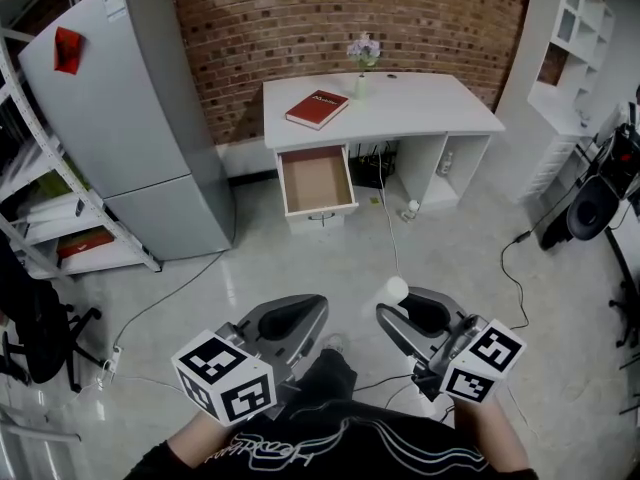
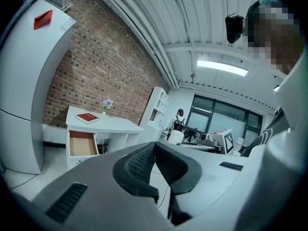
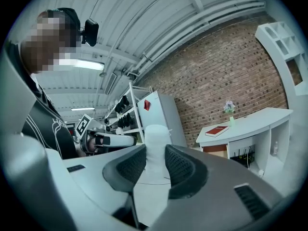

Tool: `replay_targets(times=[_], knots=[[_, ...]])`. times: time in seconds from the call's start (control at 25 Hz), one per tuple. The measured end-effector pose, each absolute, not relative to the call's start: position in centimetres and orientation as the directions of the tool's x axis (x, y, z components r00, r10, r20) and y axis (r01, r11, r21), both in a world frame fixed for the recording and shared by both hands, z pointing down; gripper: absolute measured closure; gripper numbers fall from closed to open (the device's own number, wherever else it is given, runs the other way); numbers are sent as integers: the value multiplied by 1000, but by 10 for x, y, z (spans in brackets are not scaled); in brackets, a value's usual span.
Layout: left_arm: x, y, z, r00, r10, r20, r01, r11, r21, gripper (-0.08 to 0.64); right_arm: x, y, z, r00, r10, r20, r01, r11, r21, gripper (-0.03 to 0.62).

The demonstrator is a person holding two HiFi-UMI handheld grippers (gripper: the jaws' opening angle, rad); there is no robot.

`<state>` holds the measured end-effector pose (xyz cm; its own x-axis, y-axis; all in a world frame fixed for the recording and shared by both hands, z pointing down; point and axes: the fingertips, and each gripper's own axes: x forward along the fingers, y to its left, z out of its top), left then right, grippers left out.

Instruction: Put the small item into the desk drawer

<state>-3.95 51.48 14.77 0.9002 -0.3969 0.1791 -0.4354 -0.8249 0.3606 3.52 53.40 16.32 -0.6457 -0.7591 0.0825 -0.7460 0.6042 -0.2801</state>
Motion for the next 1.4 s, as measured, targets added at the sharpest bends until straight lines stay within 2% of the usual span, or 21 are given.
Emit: replay_targets(times=[0.52, 1.0, 1.4], knots=[[-29, 419, 181, 901, -396, 178, -434, -813, 388, 538, 45, 440, 201, -640, -749, 172, -762, 590, -267, 460], [24, 166, 206, 882, -405, 242, -471, -755, 455, 538, 107, 198, 217, -643, -724, 250, -759, 557, -338, 460], [30, 13, 248, 853, -432, 292, -522, -700, 487, 538, 121, 33, 244, -624, -678, 389, -778, 586, -226, 460]])
